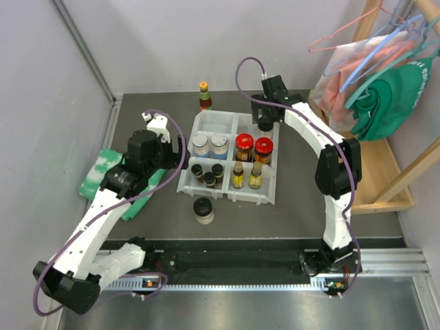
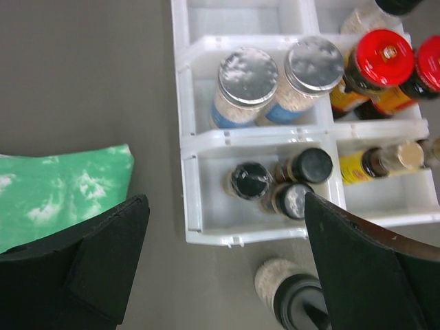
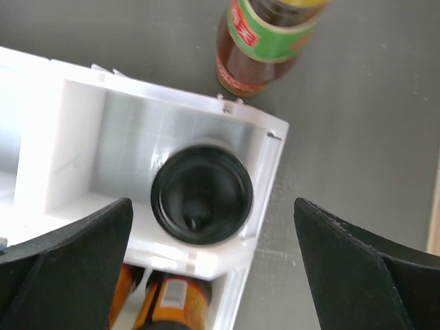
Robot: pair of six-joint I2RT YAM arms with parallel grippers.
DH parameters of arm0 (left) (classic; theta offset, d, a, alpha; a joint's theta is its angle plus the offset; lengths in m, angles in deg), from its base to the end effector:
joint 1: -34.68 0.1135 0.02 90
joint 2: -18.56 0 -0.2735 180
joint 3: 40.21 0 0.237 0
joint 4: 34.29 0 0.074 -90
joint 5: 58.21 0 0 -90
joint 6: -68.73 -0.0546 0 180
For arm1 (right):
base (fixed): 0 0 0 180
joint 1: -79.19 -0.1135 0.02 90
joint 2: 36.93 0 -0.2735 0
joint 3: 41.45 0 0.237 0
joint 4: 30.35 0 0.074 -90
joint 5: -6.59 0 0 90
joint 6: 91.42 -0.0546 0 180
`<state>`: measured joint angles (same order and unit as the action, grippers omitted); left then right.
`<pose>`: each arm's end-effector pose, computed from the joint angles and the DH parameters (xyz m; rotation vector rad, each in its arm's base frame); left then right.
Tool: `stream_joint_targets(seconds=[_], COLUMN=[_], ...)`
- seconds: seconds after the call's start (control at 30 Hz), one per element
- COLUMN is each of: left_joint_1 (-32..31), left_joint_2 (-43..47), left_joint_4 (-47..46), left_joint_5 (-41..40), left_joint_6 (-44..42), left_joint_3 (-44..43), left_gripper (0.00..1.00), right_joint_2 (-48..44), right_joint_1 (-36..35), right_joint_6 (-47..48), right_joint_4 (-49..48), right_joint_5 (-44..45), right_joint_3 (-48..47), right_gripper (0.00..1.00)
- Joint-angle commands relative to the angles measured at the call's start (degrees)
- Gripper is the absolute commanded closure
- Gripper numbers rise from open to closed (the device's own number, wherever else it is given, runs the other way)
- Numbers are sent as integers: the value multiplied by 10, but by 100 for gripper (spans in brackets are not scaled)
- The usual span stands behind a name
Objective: Organize the condiment bottles
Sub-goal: Place the bottle in the storage box, then pick up the bottle from the corner of the board.
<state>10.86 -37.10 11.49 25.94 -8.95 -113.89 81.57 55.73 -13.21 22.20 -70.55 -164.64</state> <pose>0.1895 -0.0776 0.3529 0.1434 2.0598 -0.2862 0.4379 0.1768 0.2789 -0.1390 2.3748 0.0220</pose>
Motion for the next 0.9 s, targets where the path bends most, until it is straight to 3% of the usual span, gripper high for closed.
stream_joint_targets(seconds=[0.0,0.1,0.3,0.5,0.87], left_joint_1=[0,0,-11,-42,-171], left_joint_2=[-2,-8,0,-21,-58], left_joint_4=[84,123,132,135,108], left_joint_5=[80,129,150,97,73], left_joint_6=[11,23,65,107,159], left_joint_3=[-36,-28,15,48,52], left_gripper=[1,1,1,1,2], right_joint_2=[-115,-184,-291,-334,-355], right_joint_1=[-4,-4,-10,-21,-40], right_joint_6=[-17,-30,-53,-60,-74], right_joint_4=[9,12,17,21,13], right_joint_5=[25,18,9,-27,-51], right_joint_3=[42,93,175,209,249], right_gripper=[1,1,1,1,1])
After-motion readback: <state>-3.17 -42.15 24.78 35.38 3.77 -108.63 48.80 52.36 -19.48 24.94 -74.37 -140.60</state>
